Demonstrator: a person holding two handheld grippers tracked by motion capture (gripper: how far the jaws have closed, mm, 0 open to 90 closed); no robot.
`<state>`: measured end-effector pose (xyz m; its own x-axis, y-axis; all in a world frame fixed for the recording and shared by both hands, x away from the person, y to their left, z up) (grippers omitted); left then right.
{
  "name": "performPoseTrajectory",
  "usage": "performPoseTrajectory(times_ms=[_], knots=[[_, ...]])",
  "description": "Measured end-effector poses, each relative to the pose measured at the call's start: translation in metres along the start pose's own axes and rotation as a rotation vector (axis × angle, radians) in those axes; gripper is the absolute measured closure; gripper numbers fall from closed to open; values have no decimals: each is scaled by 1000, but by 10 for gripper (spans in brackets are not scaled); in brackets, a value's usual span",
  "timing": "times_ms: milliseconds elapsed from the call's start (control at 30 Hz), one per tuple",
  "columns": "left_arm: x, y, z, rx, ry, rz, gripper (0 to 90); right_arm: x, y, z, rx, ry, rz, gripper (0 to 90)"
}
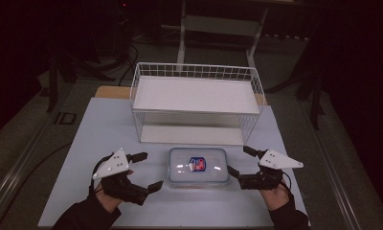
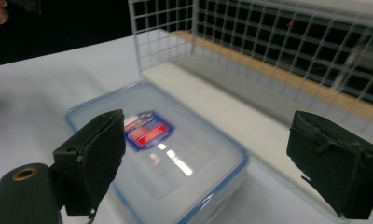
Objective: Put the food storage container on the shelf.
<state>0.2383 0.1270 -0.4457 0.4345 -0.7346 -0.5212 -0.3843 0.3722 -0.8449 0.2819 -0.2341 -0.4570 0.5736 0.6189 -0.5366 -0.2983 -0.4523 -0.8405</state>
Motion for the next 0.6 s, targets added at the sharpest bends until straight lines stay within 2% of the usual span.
performPoseTrajectory(times_ms=[33,67,100,200,233,267,300,333,367,400,433,467,500,533,567,600], knots=[[7,-5,4,-25,1,21,4,0,-1,1,-45,70,-5,133],[7,-5,4,-25,1,21,4,0,-1,1,-45,70,-5,133],[15,-8,8,-56,40,41,5,0,-1,0,-43,111,-2,133],[24,-9,11,-65,49,63,5,0,-1,0,-31,119,-2,145],[31,-10,14,-83,46,71,5,1,0,-1,-20,94,19,156],[31,-10,14,-83,46,71,5,1,0,-1,-20,94,19,156],[39,-8,20,-117,51,91,5,2,1,-2,6,59,14,184],[39,-8,20,-117,51,91,5,2,1,-2,6,59,14,184],[48,-5,29,-178,65,114,5,4,2,-3,25,38,27,180],[48,-5,29,-178,65,114,5,4,2,-3,25,38,27,180],[56,0,37,-211,50,148,5,7,4,-3,48,17,39,175],[56,0,37,-211,50,148,5,7,4,-3,48,17,39,175],[62,5,44,-267,67,165,5,11,6,-4,78,-27,69,156],[62,5,44,-267,67,165,5,11,6,-4,78,-27,69,156],[67,11,50,-325,99,184,6,15,9,-3,108,-49,112,132],[67,11,50,-325,99,184,5,15,9,-3,108,-49,112,132]])
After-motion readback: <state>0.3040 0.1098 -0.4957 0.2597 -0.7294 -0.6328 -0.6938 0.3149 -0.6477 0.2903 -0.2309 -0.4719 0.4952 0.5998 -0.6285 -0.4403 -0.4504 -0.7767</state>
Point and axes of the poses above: each handheld gripper's, and its own axes: x roughly forward along the jaws, y roughly out of its underside, z roughly to its left, the point moved 3 cm from there along x, roughly forward along the jaws, and after that the axes turned 13 degrees about z, right-handed, at the moved point
